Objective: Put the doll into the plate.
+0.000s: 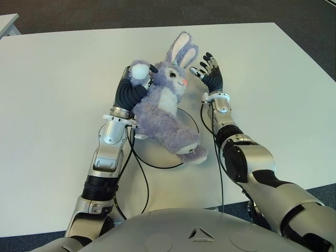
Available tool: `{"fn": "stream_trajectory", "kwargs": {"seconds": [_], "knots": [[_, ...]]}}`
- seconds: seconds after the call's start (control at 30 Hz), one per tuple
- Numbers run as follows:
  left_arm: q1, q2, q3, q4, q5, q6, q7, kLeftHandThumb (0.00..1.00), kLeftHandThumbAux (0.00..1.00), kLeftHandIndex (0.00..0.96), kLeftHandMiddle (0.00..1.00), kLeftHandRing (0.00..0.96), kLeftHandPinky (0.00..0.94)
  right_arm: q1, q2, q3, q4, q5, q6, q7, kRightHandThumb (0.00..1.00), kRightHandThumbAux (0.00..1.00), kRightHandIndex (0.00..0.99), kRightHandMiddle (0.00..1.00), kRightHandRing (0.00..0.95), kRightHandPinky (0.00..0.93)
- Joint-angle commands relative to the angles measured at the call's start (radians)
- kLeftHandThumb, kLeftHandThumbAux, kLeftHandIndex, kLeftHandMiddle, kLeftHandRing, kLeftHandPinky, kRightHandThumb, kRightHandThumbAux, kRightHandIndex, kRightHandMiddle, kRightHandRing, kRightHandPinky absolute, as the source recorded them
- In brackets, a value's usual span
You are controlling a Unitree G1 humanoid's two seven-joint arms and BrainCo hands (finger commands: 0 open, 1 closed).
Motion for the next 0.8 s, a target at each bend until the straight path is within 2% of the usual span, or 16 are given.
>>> {"fn": "stream_trajectory", "kwargs": {"seconds": [0.03, 0.47, 0.6, 0.8], "knots": [[0.001, 0.0, -0.009, 0.026, 0.029, -0.03, 0.018, 0.714, 0.702, 0.44, 0.865, 0.866, 0.863, 0.053, 0.011, -0.006, 0.03, 0.007, 0.024, 0.002, 0.058, 0.75, 0.046, 0.081, 0.094, 0.124], [-0.019, 0.006, -0.006, 0.072, 0.011, -0.11, -0.006, 0.711, 0.702, 0.44, 0.859, 0.862, 0.862, 0.053, 0.011, -0.007, 0.029, 0.006, 0.022, 0.004, 0.058, 0.751, 0.046, 0.079, 0.091, 0.12], [-0.024, 0.009, -0.005, 0.076, -0.001, -0.109, -0.014, 0.712, 0.702, 0.44, 0.848, 0.855, 0.854, 0.053, 0.01, -0.006, 0.029, 0.006, 0.024, 0.004, 0.057, 0.753, 0.047, 0.081, 0.091, 0.121], [-0.019, 0.009, -0.003, 0.062, -0.042, -0.071, -0.042, 0.715, 0.701, 0.441, 0.83, 0.837, 0.835, 0.053, 0.01, -0.007, 0.029, 0.007, 0.025, 0.006, 0.057, 0.755, 0.046, 0.077, 0.087, 0.117]]}}
